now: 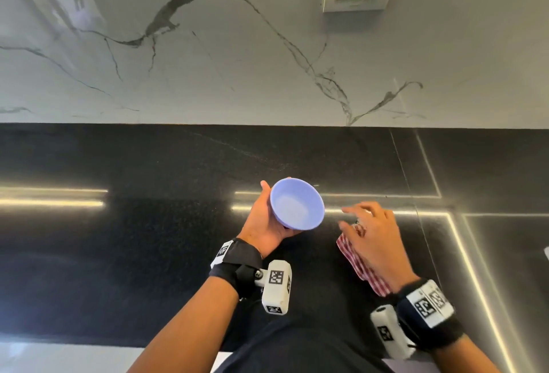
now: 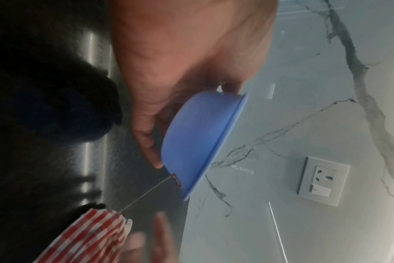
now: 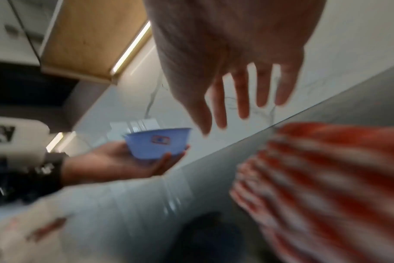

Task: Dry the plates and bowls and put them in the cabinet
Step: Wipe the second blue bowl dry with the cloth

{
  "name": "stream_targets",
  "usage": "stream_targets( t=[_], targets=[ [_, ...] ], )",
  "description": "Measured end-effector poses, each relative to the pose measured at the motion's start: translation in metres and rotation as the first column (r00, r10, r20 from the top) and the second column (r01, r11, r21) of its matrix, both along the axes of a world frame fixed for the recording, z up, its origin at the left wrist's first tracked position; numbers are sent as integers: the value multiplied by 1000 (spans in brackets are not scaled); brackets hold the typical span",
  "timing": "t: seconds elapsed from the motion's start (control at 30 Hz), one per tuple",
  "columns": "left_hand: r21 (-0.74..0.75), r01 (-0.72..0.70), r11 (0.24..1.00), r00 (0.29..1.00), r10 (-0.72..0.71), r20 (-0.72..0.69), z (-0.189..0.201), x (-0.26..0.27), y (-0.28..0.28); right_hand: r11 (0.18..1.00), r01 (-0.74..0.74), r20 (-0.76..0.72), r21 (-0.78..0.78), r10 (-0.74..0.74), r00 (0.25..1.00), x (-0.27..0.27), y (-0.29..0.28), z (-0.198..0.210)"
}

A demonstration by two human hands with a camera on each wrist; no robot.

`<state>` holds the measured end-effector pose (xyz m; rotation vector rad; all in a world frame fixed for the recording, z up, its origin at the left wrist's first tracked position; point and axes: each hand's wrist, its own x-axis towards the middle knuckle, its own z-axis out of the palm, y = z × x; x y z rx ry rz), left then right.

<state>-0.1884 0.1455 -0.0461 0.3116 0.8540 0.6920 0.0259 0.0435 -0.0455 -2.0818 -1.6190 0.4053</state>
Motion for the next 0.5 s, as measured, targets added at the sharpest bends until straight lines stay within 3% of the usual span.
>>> stream_targets(
  t=[0.07,0.13,0.3,0.4,0.5],
  targets=[
    [10,-1,1000,1000,1,9,-2,-2,1,917,-58,141,-394,123,982,17,-16,-13],
    [31,10,999,1000,-10,9,-5,-3,1,864,-107,132,-493,196,972,22,-31,-24],
    [23,21,1000,1000,-21,1,-10,-2,-2,950,-32,41,-310,47,998,18,-32,-27],
    [41,52,998,998,-50,-49,-10,1,-5,995,42,-262,-87,-64,963,3,-26,-5],
    [42,122,992,989,-117,-91,-7,7,-8,993,-51,-345,108,86,935,-16,-17,25]
  ],
)
